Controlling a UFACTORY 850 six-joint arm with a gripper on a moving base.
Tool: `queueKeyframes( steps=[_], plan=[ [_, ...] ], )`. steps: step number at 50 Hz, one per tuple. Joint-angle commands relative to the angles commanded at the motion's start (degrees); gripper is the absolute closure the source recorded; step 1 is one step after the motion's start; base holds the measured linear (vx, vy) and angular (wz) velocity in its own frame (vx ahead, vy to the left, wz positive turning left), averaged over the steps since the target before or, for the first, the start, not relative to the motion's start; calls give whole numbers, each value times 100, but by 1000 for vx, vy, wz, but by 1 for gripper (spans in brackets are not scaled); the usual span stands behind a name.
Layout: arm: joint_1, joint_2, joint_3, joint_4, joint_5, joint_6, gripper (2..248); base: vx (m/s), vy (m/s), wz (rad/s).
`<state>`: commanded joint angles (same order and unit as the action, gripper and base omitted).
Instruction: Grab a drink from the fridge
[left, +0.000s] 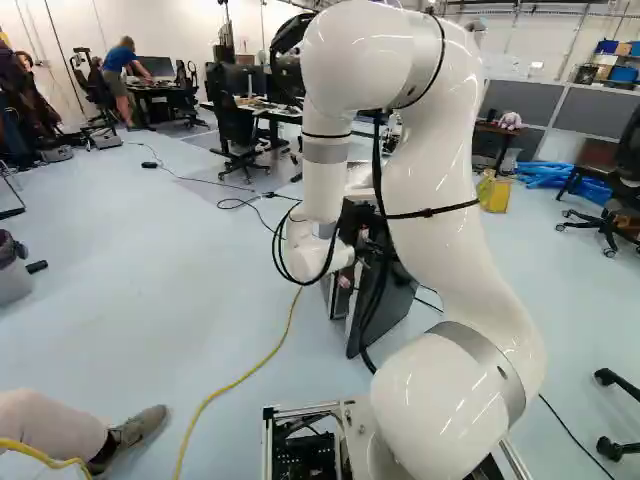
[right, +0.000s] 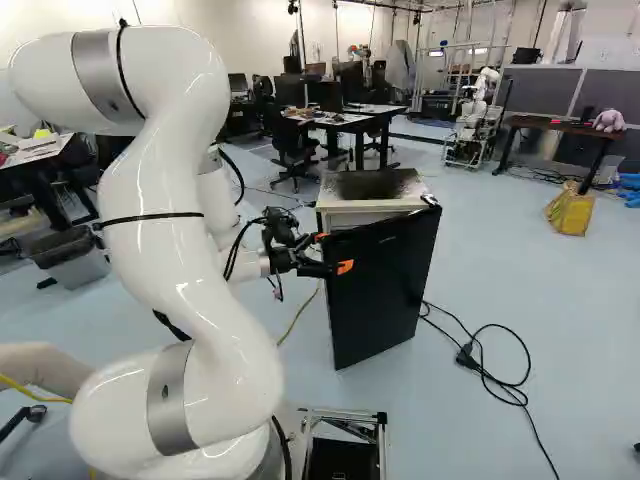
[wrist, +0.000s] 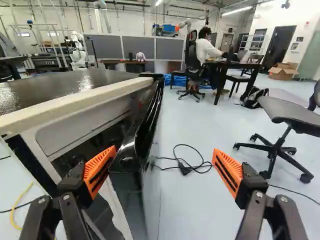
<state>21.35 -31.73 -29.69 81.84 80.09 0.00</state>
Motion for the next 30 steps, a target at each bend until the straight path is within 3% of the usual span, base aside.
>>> queueKeyframes(
  steps=[30],
  plan=[
    [-37,304,747,311,12,0,3,0,0,0]
  ],
)
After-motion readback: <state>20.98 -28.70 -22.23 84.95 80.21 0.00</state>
